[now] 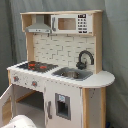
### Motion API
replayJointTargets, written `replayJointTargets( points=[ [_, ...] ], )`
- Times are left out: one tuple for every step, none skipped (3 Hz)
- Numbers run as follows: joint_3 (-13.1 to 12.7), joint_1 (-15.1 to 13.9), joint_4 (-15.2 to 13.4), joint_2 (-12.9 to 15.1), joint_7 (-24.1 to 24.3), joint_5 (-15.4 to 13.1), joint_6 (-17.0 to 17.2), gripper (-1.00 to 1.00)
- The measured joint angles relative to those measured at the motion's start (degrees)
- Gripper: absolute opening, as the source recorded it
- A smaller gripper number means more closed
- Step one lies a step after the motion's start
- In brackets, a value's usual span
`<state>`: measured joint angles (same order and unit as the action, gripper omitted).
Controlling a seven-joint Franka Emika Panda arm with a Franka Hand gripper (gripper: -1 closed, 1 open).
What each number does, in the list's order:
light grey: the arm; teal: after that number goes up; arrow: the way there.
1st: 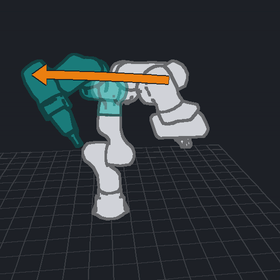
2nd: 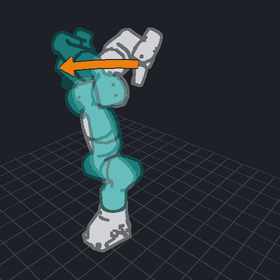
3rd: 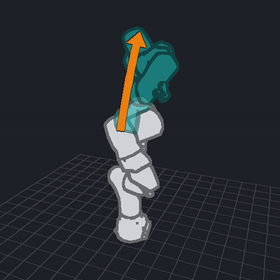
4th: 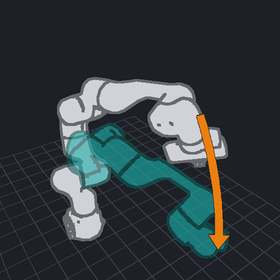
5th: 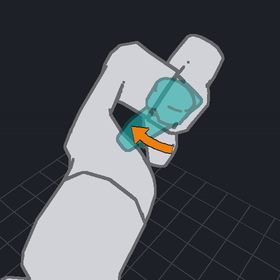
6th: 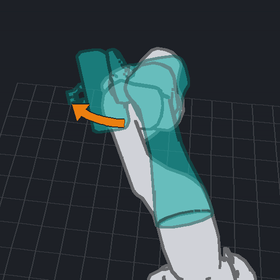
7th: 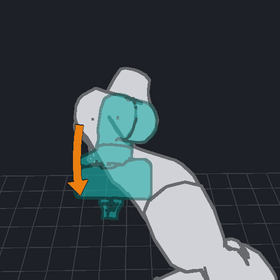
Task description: Play with the kitchen
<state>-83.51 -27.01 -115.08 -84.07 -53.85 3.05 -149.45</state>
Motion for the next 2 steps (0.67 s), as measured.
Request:
replayJointTargets(
  points=[
    [4.3,0.0,0.2,0.1,-4.1,0.0,-2.1,1.00],
    [7.7,0.0,0.1,0.5,-8.5,0.1,-4.4,1.00]
  ],
)
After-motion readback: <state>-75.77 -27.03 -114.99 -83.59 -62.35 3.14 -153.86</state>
